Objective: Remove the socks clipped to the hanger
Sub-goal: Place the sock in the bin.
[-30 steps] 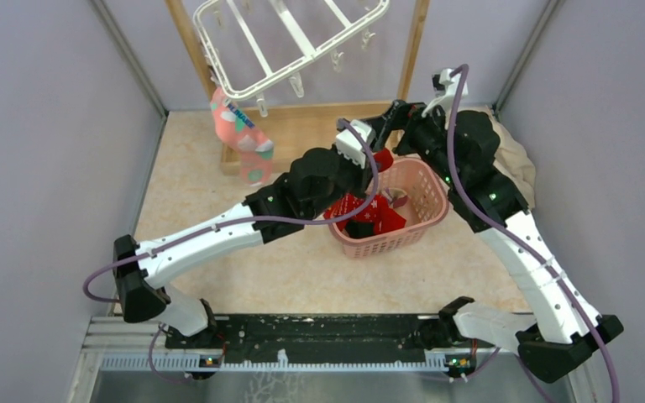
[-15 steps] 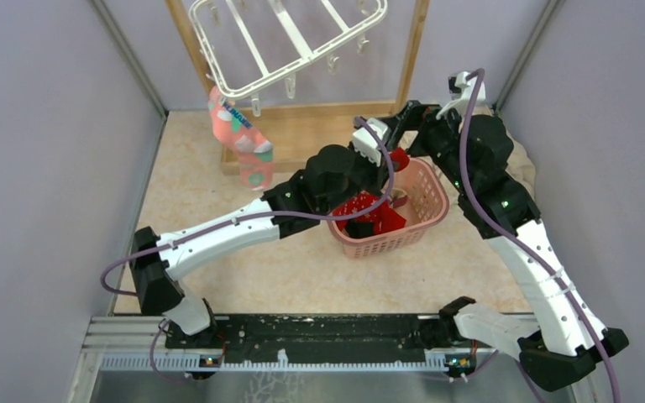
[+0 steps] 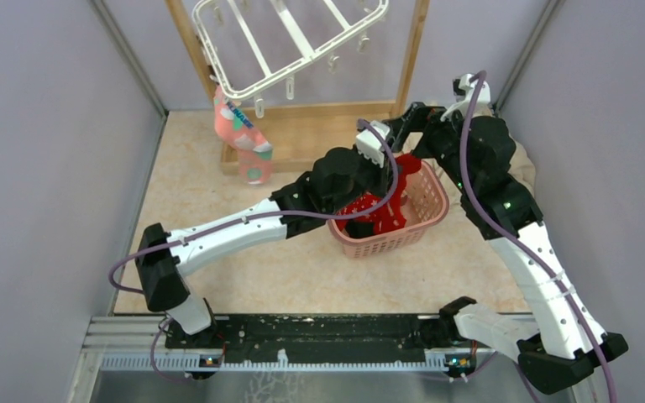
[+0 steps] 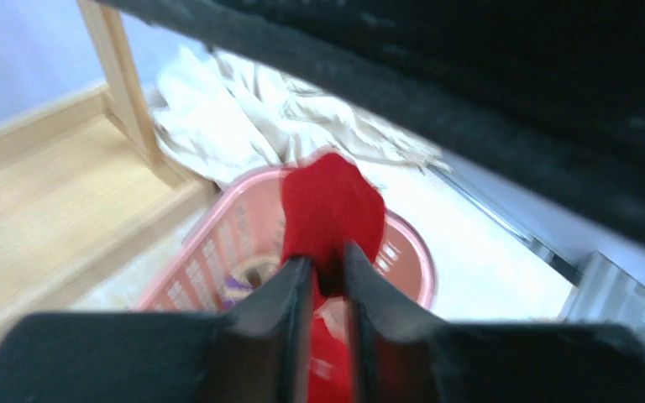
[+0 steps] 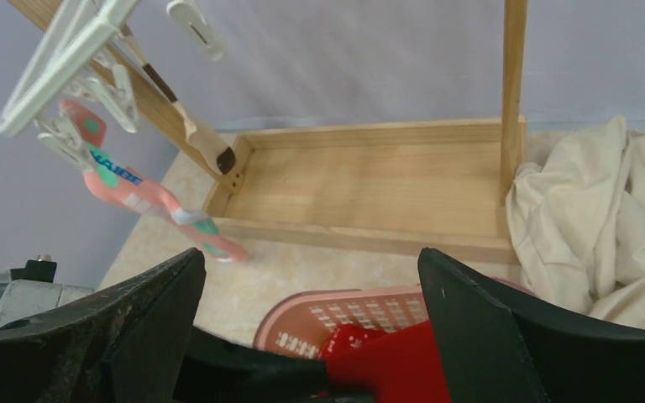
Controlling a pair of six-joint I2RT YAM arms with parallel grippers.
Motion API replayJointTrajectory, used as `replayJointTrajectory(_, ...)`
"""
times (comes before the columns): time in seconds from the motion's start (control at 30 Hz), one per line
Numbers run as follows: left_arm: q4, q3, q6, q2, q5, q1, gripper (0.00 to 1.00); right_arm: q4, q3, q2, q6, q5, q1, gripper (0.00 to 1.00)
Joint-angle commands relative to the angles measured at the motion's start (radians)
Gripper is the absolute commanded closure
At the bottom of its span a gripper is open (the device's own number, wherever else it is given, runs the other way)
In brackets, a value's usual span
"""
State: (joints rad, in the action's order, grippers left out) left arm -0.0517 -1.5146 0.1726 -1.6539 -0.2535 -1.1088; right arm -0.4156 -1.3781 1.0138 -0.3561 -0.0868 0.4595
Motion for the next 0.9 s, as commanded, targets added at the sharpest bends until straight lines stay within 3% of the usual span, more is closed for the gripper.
replayJointTrajectory(0.0,-0.017,0.071,0.028,0.019,-0.024,0.015,0.61,0.035,-0.002,-0.025,0.007,0.001,-0.011,0.01)
replayJointTrajectory(0.07,-0.015,0.11,0.04,0.033,-0.039,0.021,0.36,0.04,0.004,-0.022,0.003,0.008,-0.012,0.01)
replayJointTrajectory(0.23,-0.002,0.195,0.078,0.086,-0.056,0.046,0.09,0.052,0.013,-0.01,-0.014,0.03,-0.013,0.01)
replayJointTrajectory(0.47,0.026,0.263,0.076,0.204,-0.107,0.049,0.01,0.066,0.03,0.01,-0.034,0.068,-0.013,0.01)
replayJointTrajectory(0.87,0.242,0.379,0.098,0.451,-0.424,0.107,0.01,0.093,0.038,0.038,-0.068,0.133,-0.013,0.01)
